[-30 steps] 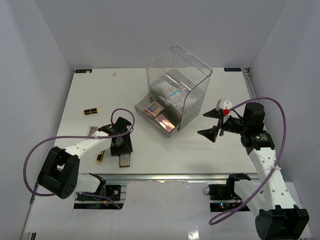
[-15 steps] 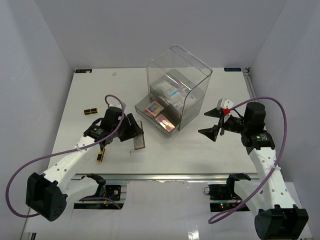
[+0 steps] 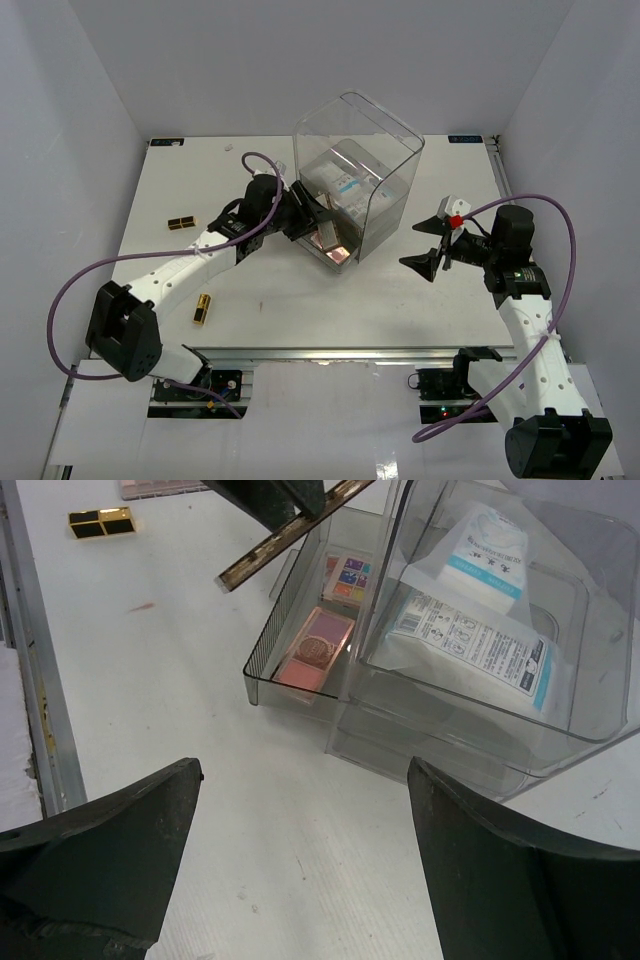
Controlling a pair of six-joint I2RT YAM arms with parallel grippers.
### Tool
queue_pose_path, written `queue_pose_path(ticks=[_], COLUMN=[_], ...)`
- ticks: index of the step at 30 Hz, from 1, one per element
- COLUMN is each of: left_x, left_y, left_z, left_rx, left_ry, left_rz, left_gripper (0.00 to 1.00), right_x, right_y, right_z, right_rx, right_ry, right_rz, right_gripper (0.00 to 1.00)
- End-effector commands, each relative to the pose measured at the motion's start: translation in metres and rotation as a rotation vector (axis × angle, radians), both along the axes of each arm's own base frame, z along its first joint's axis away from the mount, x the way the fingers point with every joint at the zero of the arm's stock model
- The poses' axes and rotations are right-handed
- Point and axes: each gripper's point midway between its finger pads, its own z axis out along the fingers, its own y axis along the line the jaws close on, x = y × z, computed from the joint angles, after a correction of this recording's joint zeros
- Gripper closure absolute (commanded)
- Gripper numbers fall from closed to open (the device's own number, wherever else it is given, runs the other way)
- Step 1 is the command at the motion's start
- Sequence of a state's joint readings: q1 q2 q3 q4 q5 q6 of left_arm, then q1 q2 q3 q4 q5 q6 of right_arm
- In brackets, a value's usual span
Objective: Organize the makeup
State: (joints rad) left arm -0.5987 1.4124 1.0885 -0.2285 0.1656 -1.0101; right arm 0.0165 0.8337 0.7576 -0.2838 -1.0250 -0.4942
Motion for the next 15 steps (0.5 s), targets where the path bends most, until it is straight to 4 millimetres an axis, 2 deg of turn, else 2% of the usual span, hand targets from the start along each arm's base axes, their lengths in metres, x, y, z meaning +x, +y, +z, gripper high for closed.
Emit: queue_pose_path(ticks=[1,3,7,13,15], left_x=[0.018,0.019,0.020,0.021,0.021], left_y=[-0.005,-0.007,-0.011,-0.016,-0.017], left_z=[0.021,0.015,0.005,-0.010,-0.012], left_rx=[-0.082,-0.088,-0.089,-0.087,-0.086], left_ry=[-0.034,-0.021,-0.003,0.024,0.028], left_rz=[0.077,0.077,0.065,0.053,0.051], left_gripper=[0.69,0.65,0.49,0.41,0.34], right_x=[-0.002,-0.002,-0.003,0.000,0.000], right_y=[0.002,0.002,0.003,-0.004,-0.005], right_z=[0.007,0.007,0.007,0.008,0.008], right_rx=[0.019,0.020,0.021,0.023,0.024], right_ry=[-0.022,-0.023,-0.025,-0.027,-0.028], right_rz=[0.021,0.024,0.026,-0.001,-0.002], right_gripper=[0.10,0.10,0.10,0.10,0.10])
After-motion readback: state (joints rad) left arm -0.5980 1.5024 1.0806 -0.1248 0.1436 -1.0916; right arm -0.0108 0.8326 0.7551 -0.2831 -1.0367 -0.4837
